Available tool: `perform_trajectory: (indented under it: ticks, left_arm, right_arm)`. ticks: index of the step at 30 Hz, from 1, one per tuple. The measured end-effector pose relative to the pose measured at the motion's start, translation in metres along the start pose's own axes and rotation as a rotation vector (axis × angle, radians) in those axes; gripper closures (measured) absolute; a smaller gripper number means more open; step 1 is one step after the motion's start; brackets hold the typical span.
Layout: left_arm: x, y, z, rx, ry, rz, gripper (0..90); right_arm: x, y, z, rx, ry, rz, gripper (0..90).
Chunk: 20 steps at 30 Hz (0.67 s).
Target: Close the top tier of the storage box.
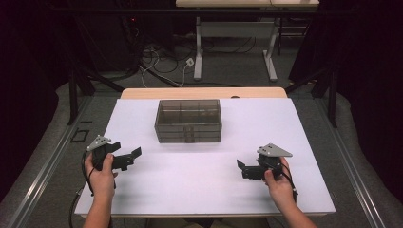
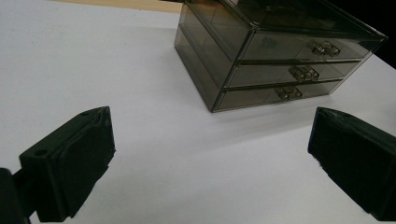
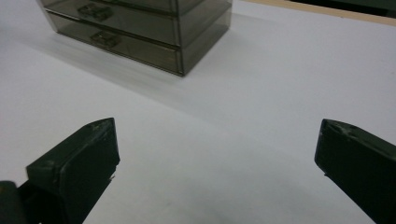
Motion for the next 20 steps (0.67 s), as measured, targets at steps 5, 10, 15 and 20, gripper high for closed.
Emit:
perform_trajectory:
  ticks: [5, 10, 15, 20]
  left_arm:
    - [-0.003, -0.001, 0.000, -0.011, -0.001, 0.009, 1.1]
    - [-0.005, -0.001, 0.000, -0.016, 0.000, 0.013, 1.1]
    - [-0.006, -0.002, 0.001, -0.018, 0.004, 0.016, 1.1]
    - [-0.006, -0.003, 0.002, -0.010, 0.005, 0.016, 1.0]
  right_arm:
    - [0.000, -0.008, -0.016, -0.035, -0.053, -0.009, 0.0]
    - [-0.003, -0.015, -0.024, -0.024, -0.091, 0.026, 0.0]
    - [-0.004, -0.019, -0.028, -0.018, -0.082, 0.045, 0.0]
    - [-0.004, -0.020, -0.032, -0.038, -0.076, 0.050, 0.0]
Point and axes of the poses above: each handheld gripper's, and its own axes: x roughly backward along the jaws, y roughly out of its top, z roughly to its left, the point moved 1 cm from there along -x, roughly forward along the jaws, and after that the axes turned 14 degrees about x, right-handed, at the moved point
